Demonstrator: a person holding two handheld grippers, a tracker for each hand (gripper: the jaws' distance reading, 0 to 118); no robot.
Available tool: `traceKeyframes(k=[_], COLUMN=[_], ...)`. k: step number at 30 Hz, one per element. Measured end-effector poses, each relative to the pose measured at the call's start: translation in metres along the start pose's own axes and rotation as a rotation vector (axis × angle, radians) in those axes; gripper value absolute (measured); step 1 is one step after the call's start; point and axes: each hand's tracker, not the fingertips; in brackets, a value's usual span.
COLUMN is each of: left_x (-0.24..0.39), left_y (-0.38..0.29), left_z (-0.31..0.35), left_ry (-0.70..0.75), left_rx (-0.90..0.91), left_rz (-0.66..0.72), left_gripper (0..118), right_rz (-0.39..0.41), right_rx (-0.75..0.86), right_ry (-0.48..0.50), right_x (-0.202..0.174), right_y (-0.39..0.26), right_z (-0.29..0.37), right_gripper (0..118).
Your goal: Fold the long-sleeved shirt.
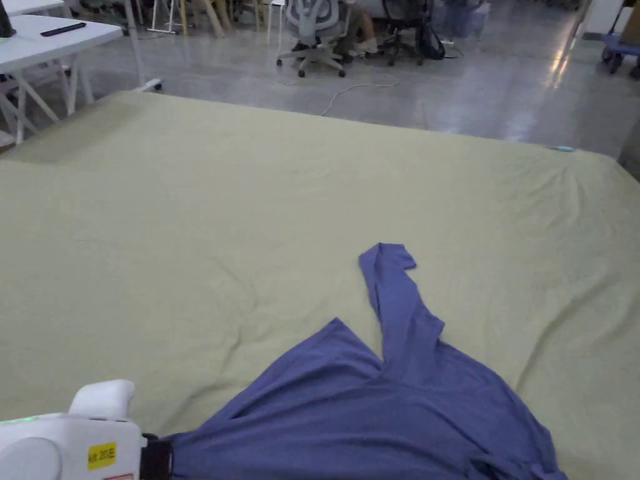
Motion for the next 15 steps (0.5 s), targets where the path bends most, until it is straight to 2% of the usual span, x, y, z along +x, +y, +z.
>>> traceKeyframes(k=[1,2,3,5,7,8,9,11,12,13,14,15], left_x=[-0.002,-0.003,-0.005,-0.011,-0.017,-0.020,-0.023,-0.029,-0.030,-0.028,-0.026,-0.029], left_y=[0.000,0.000,-0.001,-0.002,-0.002,-0.002,-0.002,0.000,0.000,0.002,0.001,0.003], left_z=[0.002,0.003,0.003,0.001,-0.011,-0.019,-0.028,-0.043,-0.049,-0.055,-0.060,-0.061], left_ry=[-0.006,-0.010,-0.010,-0.015,-0.004,0.016,0.033,0.036,0.064,0.111,0.181,0.228], left_rx=[0.010,0.021,0.027,0.039,0.037,0.025,0.012,0.025,0.025,0.010,0.001,0.009], left_rz=[0.012,0.022,0.032,0.053,0.079,0.104,0.116,0.115,0.097,0.063,0.054,0.047], left_gripper=[0,2,14,40,90,107,108,107,95,64,3,0], right_rz=[0.012,0.027,0.016,-0.015,-0.044,-0.051,-0.036,-0.035,-0.056,-0.064,-0.063,-0.072], right_rx=[0.060,0.137,0.231,0.342,0.389,0.415,0.462,0.433,0.452,0.429,0.415,0.409], right_ry=[-0.017,-0.053,-0.041,0.033,0.095,0.108,0.124,0.113,0.115,0.132,0.185,0.216], right_x=[-0.002,-0.004,-0.007,-0.016,-0.023,-0.027,-0.033,-0.044,-0.049,-0.050,-0.053,-0.056], right_y=[0.002,0.002,0.001,0.002,0.006,0.008,0.011,0.017,0.019,0.020,0.020,0.020], right_z=[0.017,0.038,0.059,0.087,0.091,0.090,0.085,0.074,0.070,0.066,0.064,0.064], right_gripper=[96,113,117,117,114,100,91,70,0,0,0,0])
